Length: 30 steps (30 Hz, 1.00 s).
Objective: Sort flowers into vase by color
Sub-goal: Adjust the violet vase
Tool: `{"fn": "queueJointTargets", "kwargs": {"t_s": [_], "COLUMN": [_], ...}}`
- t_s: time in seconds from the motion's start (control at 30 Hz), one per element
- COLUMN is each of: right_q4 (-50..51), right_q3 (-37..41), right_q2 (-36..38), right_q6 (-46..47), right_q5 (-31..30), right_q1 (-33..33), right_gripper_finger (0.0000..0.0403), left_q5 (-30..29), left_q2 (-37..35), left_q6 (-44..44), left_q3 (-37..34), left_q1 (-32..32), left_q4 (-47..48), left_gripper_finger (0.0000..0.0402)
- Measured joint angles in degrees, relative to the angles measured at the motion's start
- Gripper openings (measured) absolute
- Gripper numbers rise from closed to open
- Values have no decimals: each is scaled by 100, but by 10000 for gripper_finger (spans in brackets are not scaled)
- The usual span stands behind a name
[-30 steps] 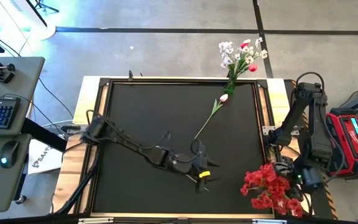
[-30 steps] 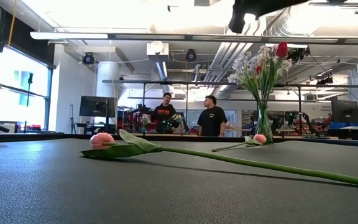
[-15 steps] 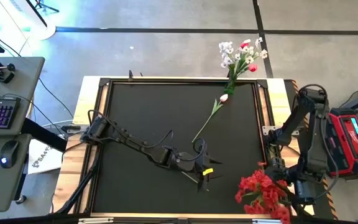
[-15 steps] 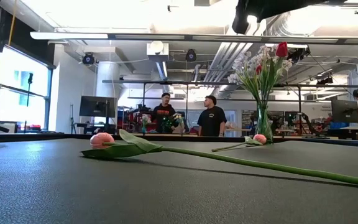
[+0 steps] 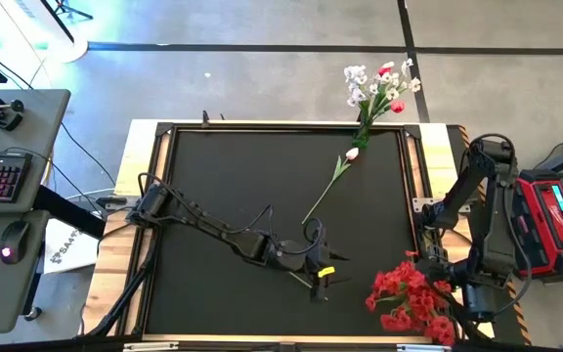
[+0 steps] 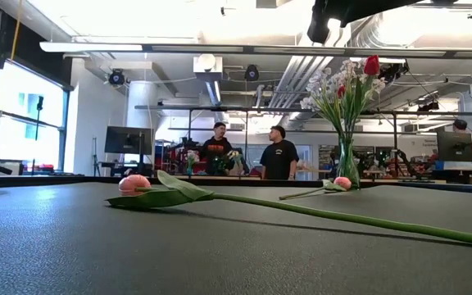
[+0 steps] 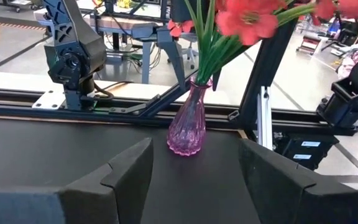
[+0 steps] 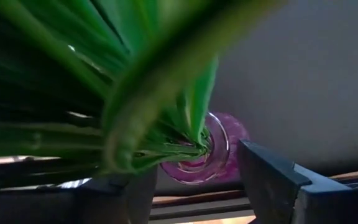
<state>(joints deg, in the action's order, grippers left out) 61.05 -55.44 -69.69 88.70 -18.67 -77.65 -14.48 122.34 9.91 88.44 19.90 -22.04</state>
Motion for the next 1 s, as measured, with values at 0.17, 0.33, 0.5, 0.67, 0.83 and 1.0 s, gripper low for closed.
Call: {"fn": "queueJointTargets", "kwargs": {"t_s": [0.17,0.33,0.5,0.67,0.83,1.0], "right_q4": [36,42,84,79,93,-71], "right_q3": [0,1,7,7,7,7], "right_q2": [0,0,0,0,-51,-458], "right_q6": [-2,-34,32,149,150,280], "right_q5": [-47,-171,-799,-1378,-1535,-1454], "right_q1": [-2,-24,-220,-374,-334,-150], "right_gripper_finger": [182,125,80,62,39,30], "left_q5": [2,0,1,0,2,75], "left_q2": [0,0,0,0,-2,-2], "left_q6": [48,47,21,-112,-115,3], "left_q3": [0,0,83,190,293,293], "left_q1": [0,0,0,0,-45,-123], "left_q4": [17,-8,22,126,437,787], "left_gripper_finger": [223,222,222,223,223,223]}}
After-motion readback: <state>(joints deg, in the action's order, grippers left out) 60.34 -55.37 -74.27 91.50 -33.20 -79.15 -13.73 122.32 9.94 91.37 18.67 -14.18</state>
